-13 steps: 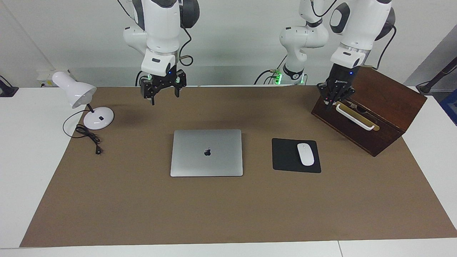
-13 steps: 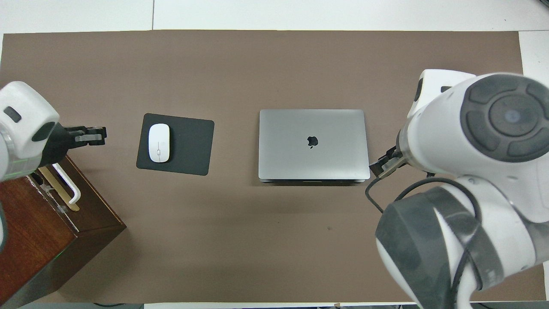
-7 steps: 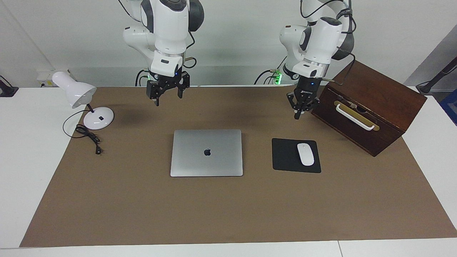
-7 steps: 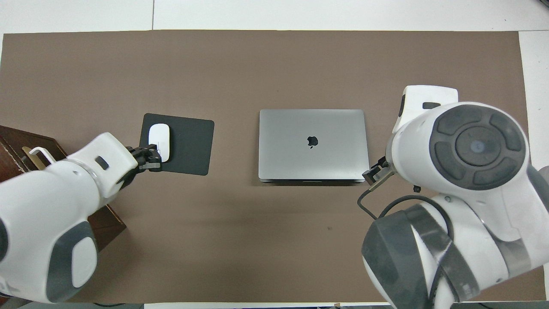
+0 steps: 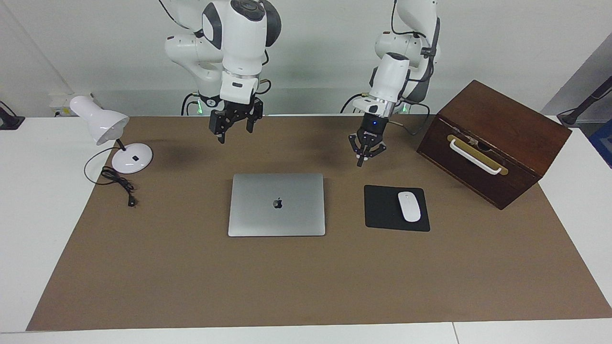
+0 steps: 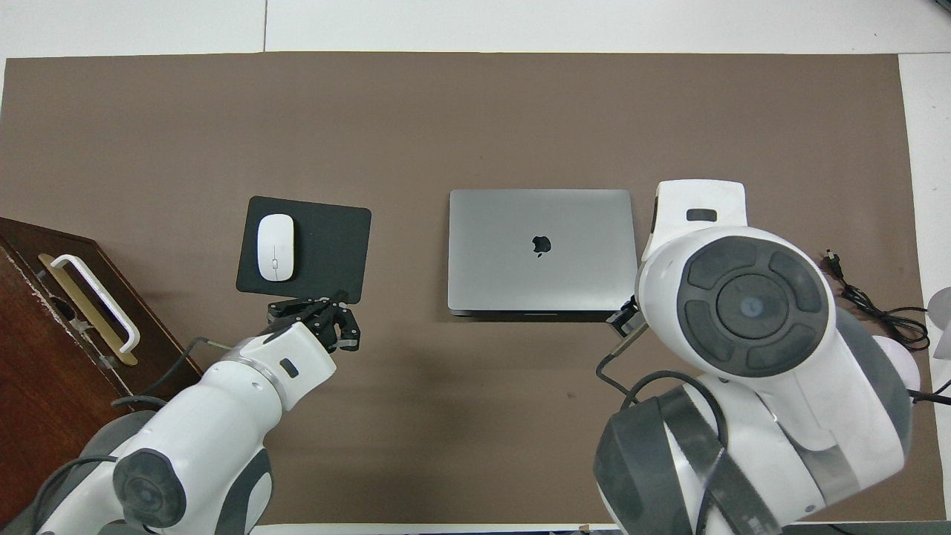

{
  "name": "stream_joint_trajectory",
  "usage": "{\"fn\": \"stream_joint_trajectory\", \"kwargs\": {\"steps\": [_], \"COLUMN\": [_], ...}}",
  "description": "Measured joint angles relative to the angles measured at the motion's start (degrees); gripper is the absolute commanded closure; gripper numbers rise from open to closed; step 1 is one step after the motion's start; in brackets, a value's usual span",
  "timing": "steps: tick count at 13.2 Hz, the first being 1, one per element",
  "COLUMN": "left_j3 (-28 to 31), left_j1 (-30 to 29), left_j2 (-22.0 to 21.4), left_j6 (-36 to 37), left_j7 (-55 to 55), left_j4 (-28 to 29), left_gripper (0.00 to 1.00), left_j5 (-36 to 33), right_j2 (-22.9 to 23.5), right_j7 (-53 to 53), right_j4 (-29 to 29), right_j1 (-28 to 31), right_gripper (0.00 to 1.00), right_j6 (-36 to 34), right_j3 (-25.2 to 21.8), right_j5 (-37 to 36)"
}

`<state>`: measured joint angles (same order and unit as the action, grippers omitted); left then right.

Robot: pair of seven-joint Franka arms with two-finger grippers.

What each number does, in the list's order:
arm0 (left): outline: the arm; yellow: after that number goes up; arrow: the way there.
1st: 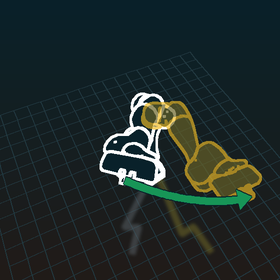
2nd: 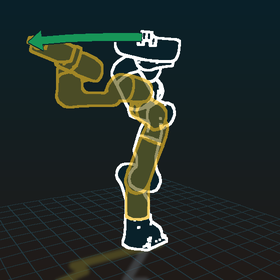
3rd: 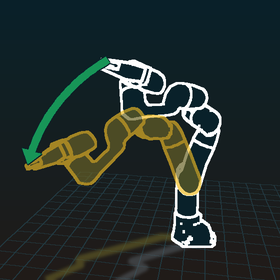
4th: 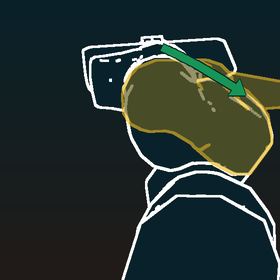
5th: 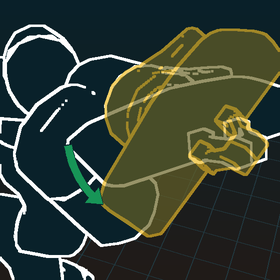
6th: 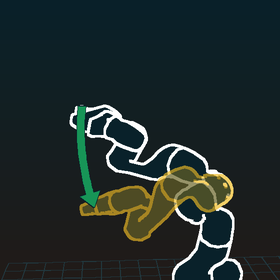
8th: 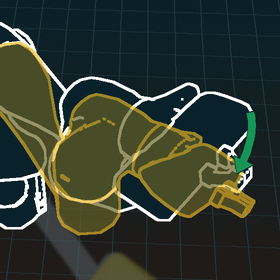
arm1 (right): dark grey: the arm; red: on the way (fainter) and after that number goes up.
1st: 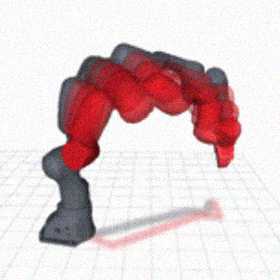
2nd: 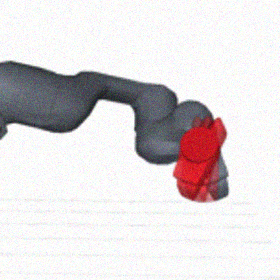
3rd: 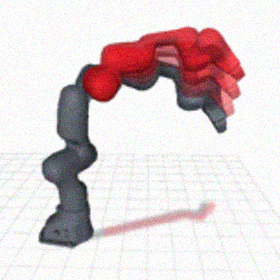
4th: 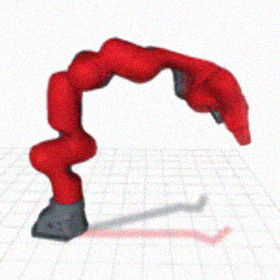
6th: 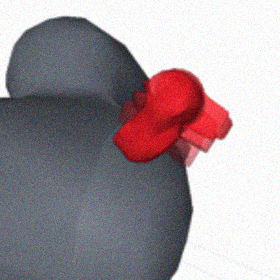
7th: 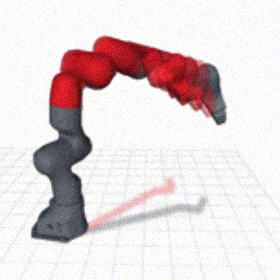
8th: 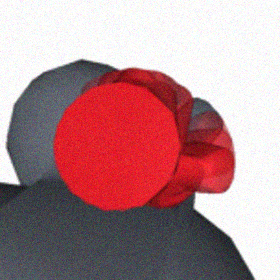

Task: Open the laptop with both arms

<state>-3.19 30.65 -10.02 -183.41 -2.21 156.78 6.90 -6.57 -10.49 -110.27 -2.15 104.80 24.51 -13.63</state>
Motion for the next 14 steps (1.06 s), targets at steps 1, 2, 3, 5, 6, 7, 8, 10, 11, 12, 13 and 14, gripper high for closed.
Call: {"fn": "stream_joint_trajectory", "kwargs": {"steps": [1,2,3,5,6,7,8,10,11,12,13,14], "left_j3": [0.0,0.0,0.0,0.0,0.1,0.1,0.1,0.1,0.1,0.2,0.2,0.2], "left_j1": [1.3,2.4,3.5,6.3,8.3,10.3,11.9,14.6,15.8,16.6,17.4,18.1], "left_j2": [2.0,3.8,5.1,7.5,8.4,9.0,9.4,9.4,9.4,9.5,9.7,10.1], "left_j6": [-2.6,-4.9,-7.2,-12.4,-14.1,-14.9,-15.2,-15.2,-15.2,-15.2,-15.2,-15.2], "left_j7": [0.0,0.0,0.0,0.0,0.0,0.0,0.0,0.0,0.0,0.0,0.0,0.0], "left_j4": [0.0,0.1,0.2,1.0,1.6,1.9,1.9,1.9,1.9,1.9,1.8,1.7], "left_gripper": [1.00,1.00,1.00,1.00,1.00,1.00,1.00,1.00,1.00,1.00,1.00,1.00], "left_j5": [0.0,0.0,0.0,1.1,3.1,5.1,6.7,9.9,11.1,11.9,12.9,13.9], "right_j2": [0.0,0.0,-0.1,-0.2,-0.2,-0.2,-0.2,-0.2,-0.2,-0.2,-0.2,-0.2], "right_j7": [0.0,0.0,0.0,0.0,0.0,0.0,-0.1,-0.1,-0.1,-0.1,-0.1,-0.1], "right_j4": [-0.2,-0.3,-0.5,-0.9,-1.1,-1.3,-1.4,-1.7,-2.1,-2.5,-3.0,-3.4], "right_j1": [0.0,0.0,0.0,0.0,0.0,0.0,0.0,0.0,0.0,0.0,0.0,0.0], "right_gripper": [0.00,0.00,0.00,0.00,0.00,0.00,0.00,0.00,0.00,0.00,0.00,0.00], "right_j6": [0.1,0.2,0.3,0.9,1.1,1.2,1.2,1.8,2.2,2.6,3.3,3.9], "right_j3": [0.2,0.5,0.7,0.9,0.9,0.9,1.0,1.5,1.7,1.8,1.9,1.9], "right_j5": [-0.3,-0.6,-0.7,-0.9,-0.9,-1.0,-1.2,-1.7,-1.8,-1.9,-2.0,-2.0]}}
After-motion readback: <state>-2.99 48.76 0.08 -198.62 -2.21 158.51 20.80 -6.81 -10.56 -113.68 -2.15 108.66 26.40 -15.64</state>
